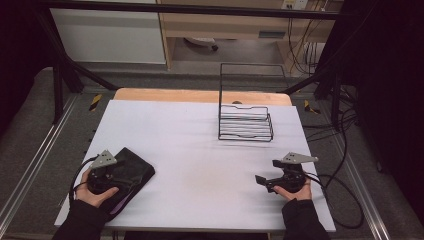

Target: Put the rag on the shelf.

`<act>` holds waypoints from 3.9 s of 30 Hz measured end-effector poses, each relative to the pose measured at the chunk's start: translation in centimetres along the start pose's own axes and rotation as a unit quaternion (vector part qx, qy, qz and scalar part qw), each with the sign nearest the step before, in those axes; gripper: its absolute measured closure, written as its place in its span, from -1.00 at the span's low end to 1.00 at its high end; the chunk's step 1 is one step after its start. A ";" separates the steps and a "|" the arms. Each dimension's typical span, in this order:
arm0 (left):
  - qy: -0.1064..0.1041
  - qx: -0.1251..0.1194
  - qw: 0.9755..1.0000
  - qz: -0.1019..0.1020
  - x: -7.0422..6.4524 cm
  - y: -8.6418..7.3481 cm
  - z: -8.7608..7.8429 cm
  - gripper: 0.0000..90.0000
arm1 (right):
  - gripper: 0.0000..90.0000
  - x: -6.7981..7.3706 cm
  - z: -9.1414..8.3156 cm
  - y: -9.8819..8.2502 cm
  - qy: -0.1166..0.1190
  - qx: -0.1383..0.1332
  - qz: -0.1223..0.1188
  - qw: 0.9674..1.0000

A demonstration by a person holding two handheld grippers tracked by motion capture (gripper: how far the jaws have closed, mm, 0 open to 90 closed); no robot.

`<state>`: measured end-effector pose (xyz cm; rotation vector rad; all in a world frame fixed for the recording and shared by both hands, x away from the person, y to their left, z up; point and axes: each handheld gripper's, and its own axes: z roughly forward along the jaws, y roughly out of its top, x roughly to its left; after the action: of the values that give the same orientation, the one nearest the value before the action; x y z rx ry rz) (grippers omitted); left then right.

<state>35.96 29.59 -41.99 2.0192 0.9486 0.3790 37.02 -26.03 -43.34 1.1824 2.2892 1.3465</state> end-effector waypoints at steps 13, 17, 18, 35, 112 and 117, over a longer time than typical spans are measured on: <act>-0.003 0.005 1.000 0.002 -0.7 0.5 0.2 -0.86 | -0.98 0.0 0.0 0.0 -0.002 0.002 0.000 1.000; 0.000 0.010 1.000 -0.001 -0.9 1.0 0.3 -0.86 | -0.98 0.0 -0.1 0.0 -0.005 0.001 -0.001 1.000; 0.001 0.009 1.000 -0.002 -1.0 1.2 0.3 -0.86 | -0.98 0.0 -0.1 0.0 -0.005 0.002 -0.001 1.000; 0.024 0.052 0.998 -0.005 -1.9 3.8 3.2 -0.61 | -0.98 0.0 0.1 0.0 -0.008 0.007 -0.006 1.000; 0.005 0.051 0.998 0.025 -4.6 5.3 3.3 0.80 | -0.94 0.0 0.6 0.0 -0.008 0.012 -0.012 1.000; 0.000 0.056 0.998 0.034 -5.6 6.3 3.9 0.80 | -0.94 0.0 0.6 -0.1 -0.009 0.011 -0.015 1.000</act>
<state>37.47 20.98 -38.79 2.1568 0.9202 0.3695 37.33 -25.65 -43.71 1.1578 2.3050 1.2987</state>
